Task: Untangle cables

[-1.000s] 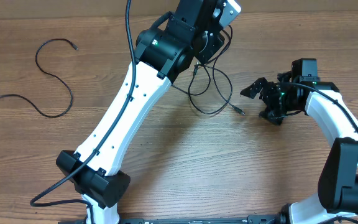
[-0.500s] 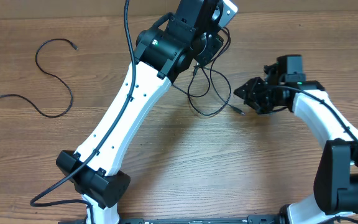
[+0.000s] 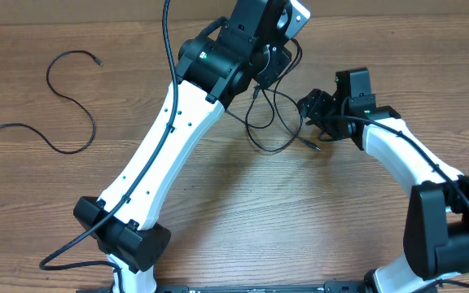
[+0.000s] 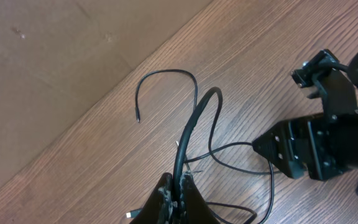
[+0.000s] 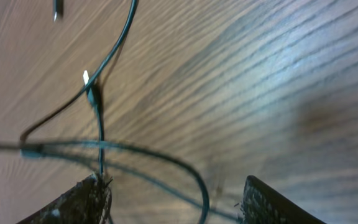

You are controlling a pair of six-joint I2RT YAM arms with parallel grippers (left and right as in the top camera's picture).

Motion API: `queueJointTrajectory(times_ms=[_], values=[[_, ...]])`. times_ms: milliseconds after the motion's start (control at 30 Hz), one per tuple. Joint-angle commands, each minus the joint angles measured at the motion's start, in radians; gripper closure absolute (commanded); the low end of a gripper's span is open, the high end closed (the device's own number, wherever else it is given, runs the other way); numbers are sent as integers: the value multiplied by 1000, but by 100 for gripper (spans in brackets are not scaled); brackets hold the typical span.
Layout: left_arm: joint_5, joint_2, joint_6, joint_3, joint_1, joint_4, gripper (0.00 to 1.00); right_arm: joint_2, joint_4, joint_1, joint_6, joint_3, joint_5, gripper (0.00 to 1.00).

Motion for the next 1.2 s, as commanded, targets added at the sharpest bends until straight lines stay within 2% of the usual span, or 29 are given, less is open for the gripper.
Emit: queueJointTrajectory(times_ms=[0, 200, 300, 400, 533, 667, 1167], values=[[-2, -13, -14, 18, 6, 2, 96, 53, 32, 14, 42, -5, 58, 30], [-2, -13, -14, 18, 6, 2, 96, 127, 98, 36, 41, -6, 58, 27], [-1, -13, -14, 18, 6, 1, 96, 168, 125, 46, 39, -6, 58, 38], [-2, -13, -13, 18, 6, -4, 96, 206, 152, 49, 39, -5, 58, 41], [-1, -13, -14, 18, 6, -5, 96, 231, 175, 49, 39, -5, 58, 60], [-1, -13, -13, 18, 6, -6, 96, 233, 178, 49, 38, -5, 58, 96], [-2, -13, -14, 18, 6, -6, 96, 233, 122, 47, 38, -5, 58, 96]])
